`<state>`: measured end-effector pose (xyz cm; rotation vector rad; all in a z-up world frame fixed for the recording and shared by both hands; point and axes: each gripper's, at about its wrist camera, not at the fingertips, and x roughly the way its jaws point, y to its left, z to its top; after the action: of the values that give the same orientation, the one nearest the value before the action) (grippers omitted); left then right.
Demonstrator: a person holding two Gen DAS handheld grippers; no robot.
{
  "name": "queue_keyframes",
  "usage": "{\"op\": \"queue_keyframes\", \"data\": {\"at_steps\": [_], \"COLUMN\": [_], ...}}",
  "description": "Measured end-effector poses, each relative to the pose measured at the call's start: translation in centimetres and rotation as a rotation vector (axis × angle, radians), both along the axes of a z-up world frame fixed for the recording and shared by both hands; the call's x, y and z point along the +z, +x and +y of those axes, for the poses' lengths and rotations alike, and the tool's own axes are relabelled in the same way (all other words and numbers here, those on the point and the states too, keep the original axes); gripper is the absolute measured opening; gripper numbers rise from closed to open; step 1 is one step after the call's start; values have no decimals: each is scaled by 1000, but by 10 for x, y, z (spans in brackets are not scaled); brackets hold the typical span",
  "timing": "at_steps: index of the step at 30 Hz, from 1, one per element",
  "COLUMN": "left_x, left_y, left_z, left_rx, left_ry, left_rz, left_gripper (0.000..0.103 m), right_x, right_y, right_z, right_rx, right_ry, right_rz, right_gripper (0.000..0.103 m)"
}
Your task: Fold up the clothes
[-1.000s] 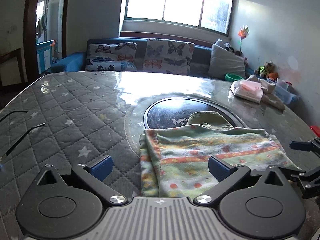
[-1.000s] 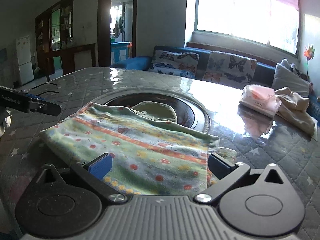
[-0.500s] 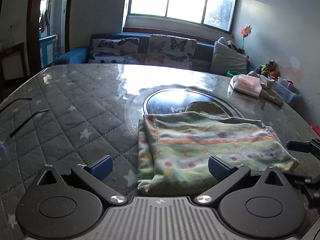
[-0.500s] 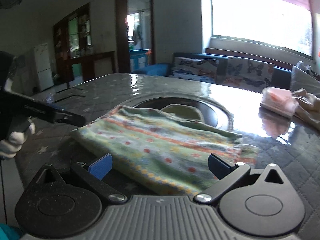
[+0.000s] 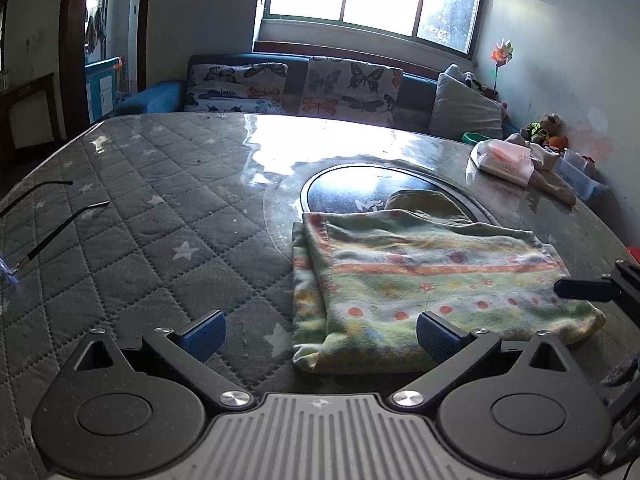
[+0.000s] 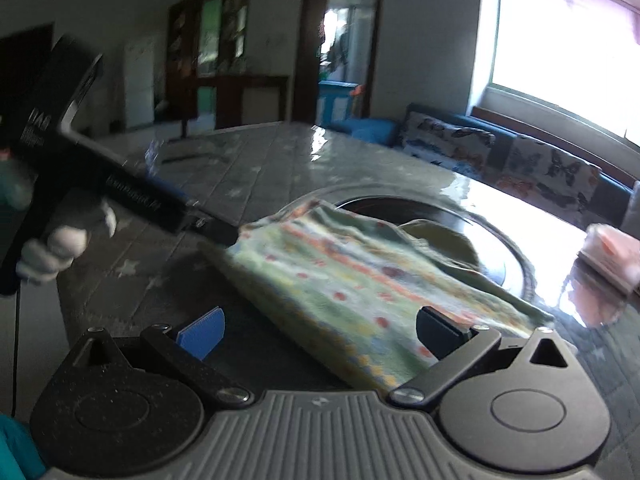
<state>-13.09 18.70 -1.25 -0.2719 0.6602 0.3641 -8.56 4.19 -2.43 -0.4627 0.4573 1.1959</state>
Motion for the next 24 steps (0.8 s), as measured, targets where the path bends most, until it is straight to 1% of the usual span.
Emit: {"op": "queue_keyframes", "data": {"at_steps": [2,4,6,8,10,12,14,16,17,20,24], "left_x": [0,-1,-2,-1,0,1,2,2,3,4,6], "left_y": [0,0,-1,-1,-2,-2,-1,0,0,3,8], "left_z": [4,9,15,21,28,36,45,54,58,65,67], "left_rx": [7,14,23,34,46,63,81,95,100,98,81], "left_ry": [-5,-10,-16,-23,-29,-40,-60,-86,-101,-141,-191], "left_rz": [1,2,0,-5,-11,-16,-18,-23,-26,-30,-33], "left_gripper": [103,103,103,103,103,103,103,103,103,103,103], "right_x": [0,1,0,-1,-3,-4,-4,-5,-6,-10,-16], "right_y": [-5,-9,-13,-17,-20,-23,-26,-30,-32,-40,-45], "right_z": [8,16,25,36,47,58,69,80,85,99,110], "right_rx": [28,48,66,78,93,109,126,145,156,186,181], "right_ry": [-24,-43,-72,-95,-117,-131,-140,-148,-153,-172,-208], "right_rz": [-8,-10,-14,-28,-40,-49,-60,-77,-84,-113,-145], "right_gripper": [102,99,93,91,85,83,81,77,73,69,55]}}
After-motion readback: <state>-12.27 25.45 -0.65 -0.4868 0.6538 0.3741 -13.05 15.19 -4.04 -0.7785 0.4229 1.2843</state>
